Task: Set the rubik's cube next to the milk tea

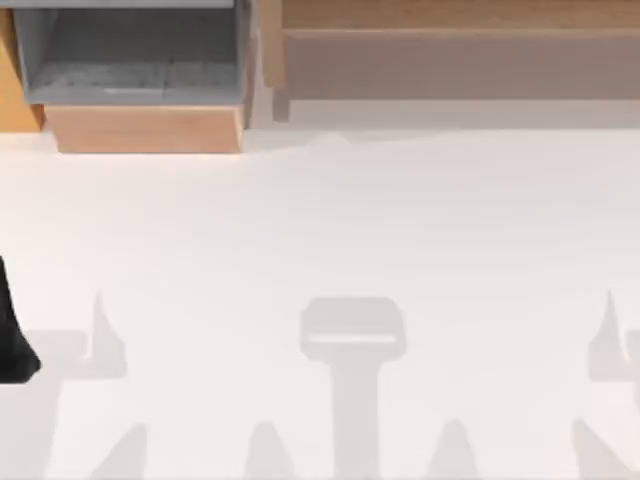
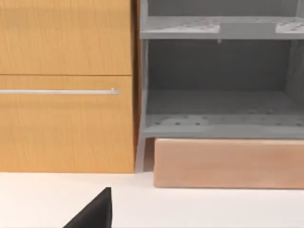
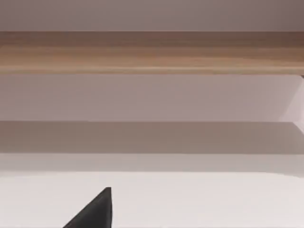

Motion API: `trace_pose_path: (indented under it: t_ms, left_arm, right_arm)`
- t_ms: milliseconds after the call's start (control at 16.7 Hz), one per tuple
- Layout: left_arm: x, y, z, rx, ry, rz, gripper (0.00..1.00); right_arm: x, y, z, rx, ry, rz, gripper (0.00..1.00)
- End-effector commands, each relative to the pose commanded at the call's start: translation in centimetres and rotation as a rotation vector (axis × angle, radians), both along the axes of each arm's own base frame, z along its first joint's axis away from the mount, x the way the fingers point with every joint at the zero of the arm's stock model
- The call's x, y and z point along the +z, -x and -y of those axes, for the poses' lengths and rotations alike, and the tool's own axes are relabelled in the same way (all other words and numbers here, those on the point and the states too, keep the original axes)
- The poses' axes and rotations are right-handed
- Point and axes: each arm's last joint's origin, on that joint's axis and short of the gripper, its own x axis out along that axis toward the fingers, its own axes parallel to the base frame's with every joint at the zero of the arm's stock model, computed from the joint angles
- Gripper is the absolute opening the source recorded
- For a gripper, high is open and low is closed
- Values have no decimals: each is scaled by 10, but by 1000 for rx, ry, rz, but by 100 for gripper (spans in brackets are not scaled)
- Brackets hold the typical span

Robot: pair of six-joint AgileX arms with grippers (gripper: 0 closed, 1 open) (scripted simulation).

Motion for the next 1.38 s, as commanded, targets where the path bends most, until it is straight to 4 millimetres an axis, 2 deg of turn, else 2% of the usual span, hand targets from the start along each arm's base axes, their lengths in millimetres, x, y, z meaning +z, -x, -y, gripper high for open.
trace_pose_path:
  t_ms: [180, 360, 480, 660, 900, 1080, 1200, 1380]
  left_arm:
    - [0, 0, 0, 0, 0, 0, 100]
    - [0, 0, 0, 0, 0, 0, 100]
    - [0, 0, 0, 0, 0, 0, 100]
    - [0, 0, 0, 0, 0, 0, 100]
    - [0, 0, 0, 0, 0, 0, 100]
    - [0, 0, 0, 0, 0, 0, 100]
    - [0, 0, 0, 0, 0, 0, 100]
    - [0, 0, 0, 0, 0, 0, 100]
  right_arm:
    - [2, 0, -1, 0, -2, 0, 100]
    - [25, -2, -5, -4, -15, 4, 100]
    - [55, -6, -10, -8, -28, 10, 100]
    - [117, -26, -24, -16, -49, 20, 100]
    - [214, -79, -63, -20, -82, 59, 100]
    - [269, -133, -108, -20, -103, 87, 100]
    - [284, -170, -144, -20, -105, 88, 100]
    - [276, -222, -196, -19, -80, 63, 100]
